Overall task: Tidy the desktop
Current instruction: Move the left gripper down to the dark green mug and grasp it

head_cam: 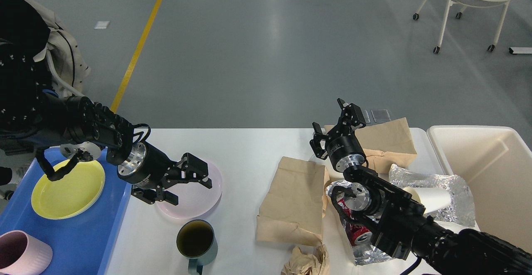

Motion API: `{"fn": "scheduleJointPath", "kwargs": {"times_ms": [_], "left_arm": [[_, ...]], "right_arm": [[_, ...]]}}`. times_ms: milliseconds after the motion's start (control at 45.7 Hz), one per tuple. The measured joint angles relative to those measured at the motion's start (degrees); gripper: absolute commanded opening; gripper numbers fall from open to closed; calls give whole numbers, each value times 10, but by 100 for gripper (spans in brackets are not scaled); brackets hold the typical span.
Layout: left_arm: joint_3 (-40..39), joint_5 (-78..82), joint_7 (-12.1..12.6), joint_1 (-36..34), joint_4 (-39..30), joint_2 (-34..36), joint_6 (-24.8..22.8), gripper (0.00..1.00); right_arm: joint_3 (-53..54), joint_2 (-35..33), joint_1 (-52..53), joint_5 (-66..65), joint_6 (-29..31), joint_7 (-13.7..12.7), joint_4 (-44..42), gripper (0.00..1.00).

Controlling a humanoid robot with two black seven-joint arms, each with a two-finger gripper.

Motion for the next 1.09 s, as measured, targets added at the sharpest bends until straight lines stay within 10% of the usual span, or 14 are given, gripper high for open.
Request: {"fn": "scheduleJointPath", "kwargs": {"times_ms": [1095], "left_arm": [[-65, -68, 164, 113, -86, -29, 238, 91]], "right_arm": [[0, 0, 0, 0, 0, 0, 0, 100]]}}
